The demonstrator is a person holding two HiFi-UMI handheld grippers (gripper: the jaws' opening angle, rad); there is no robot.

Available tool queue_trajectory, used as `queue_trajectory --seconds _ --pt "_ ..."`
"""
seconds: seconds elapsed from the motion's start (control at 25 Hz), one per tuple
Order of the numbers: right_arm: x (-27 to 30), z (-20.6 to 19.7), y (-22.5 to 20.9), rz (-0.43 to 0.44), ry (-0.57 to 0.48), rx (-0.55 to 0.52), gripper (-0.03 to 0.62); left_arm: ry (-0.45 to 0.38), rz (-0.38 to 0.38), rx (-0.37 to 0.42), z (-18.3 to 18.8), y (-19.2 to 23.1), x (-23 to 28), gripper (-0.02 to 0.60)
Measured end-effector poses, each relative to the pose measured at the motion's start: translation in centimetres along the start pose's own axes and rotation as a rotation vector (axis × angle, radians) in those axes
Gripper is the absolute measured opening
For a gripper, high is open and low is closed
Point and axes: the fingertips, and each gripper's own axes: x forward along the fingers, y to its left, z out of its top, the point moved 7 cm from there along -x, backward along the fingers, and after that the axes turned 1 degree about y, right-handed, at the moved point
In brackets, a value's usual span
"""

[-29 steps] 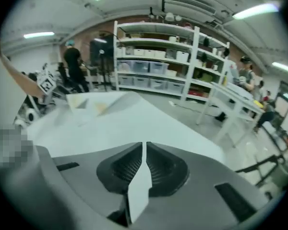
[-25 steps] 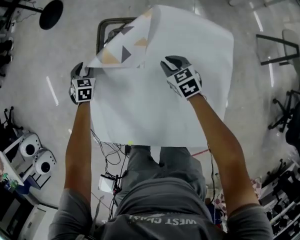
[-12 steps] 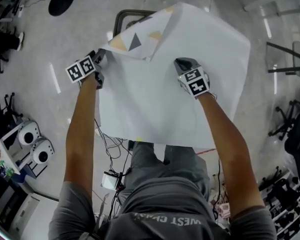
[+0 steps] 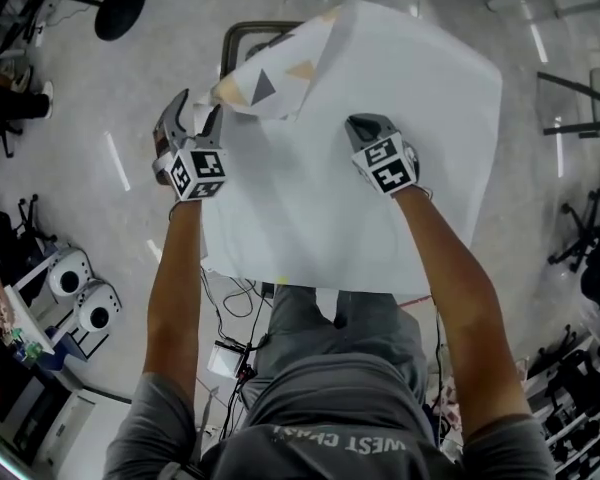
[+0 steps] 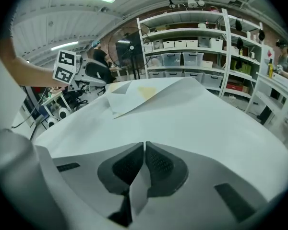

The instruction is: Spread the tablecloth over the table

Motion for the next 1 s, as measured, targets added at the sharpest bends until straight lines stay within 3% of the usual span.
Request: queue_trajectory --seconds 0.12,0.24,0.4,0.56,0.64,0.76,0.84,1.0 --pt "-0.1 -0.1 -0.2 -0.004 -0.002 0.0 0.023 -0.026 -0.064 0.247 4.3 -2.4 2.0 0.282" --pt "0.2 0.3 0.3 0.003 0.003 0.01 0.023 -0.026 -0.114 0.392 3.8 -3.5 0.8 0.282" --pt "0.1 0.1 0.1 -0.007 -0.005 -0.01 0.023 0.046 -0.085 0.506 0.5 -4.4 1.0 0.29" --pt "0.1 0.3 0.2 -0.018 -0.014 -0.024 0.021 0.013 -0.1 0.541 2.3 -5.6 3.1 0.291" --pt "0.3 0.3 0.4 -0.016 -0.011 -0.021 0.021 -0.006 -0.096 0.42 3.1 -5.0 3.4 0.284" --pt "0.5 0.5 0.5 -0.01 -0.007 -0.016 0.021 -0.032 -0.032 0.059 3.1 -0.9 3.4 0.222" --pt "0.4 0.5 0.4 -0.011 -0.007 -0.015 0.021 -0.012 0.027 -0.146 2.2 2.8 3.7 0.216" --pt "0.5 0.2 0.3 -0.012 -0.01 -0.017 0.021 0.047 0.085 -0.331 -0.1 7.4 4.3 0.218"
